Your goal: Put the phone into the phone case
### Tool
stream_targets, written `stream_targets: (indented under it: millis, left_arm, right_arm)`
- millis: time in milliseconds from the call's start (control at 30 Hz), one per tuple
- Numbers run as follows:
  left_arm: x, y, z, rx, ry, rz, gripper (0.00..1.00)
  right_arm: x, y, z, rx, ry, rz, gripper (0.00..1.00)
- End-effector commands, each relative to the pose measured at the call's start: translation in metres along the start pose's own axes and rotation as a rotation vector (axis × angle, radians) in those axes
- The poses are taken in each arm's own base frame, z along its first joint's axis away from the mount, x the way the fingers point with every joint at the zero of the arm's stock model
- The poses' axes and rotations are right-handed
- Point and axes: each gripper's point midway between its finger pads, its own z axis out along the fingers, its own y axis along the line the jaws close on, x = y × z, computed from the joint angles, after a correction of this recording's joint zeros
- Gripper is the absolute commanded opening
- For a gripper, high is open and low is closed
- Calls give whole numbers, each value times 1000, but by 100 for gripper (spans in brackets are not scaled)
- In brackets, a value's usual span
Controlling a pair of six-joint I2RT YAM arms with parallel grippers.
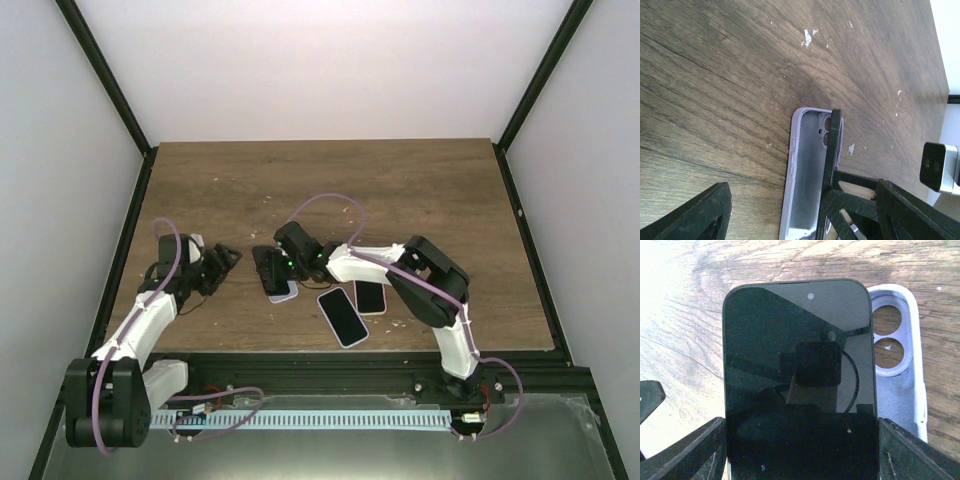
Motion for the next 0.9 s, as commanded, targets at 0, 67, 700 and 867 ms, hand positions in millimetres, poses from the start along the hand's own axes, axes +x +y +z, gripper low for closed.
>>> stream_targets:
  millis: [0, 67, 700, 867]
  left_arm:
    - [0, -3, 0, 26, 3, 7, 80]
    - [1, -2, 1, 25, 5, 6, 79]
    - [5, 3, 15, 33, 53, -12, 75]
    - [5, 4, 19, 35, 66, -16, 74]
  right_arm:
    - [-19, 14, 1, -13, -67, -30, 65]
    - [-17, 7, 2, 11, -68, -33, 66]
    - [-10, -4, -8, 59, -63, -44, 82]
    - [-11, -3, -11, 58, -60, -54, 86]
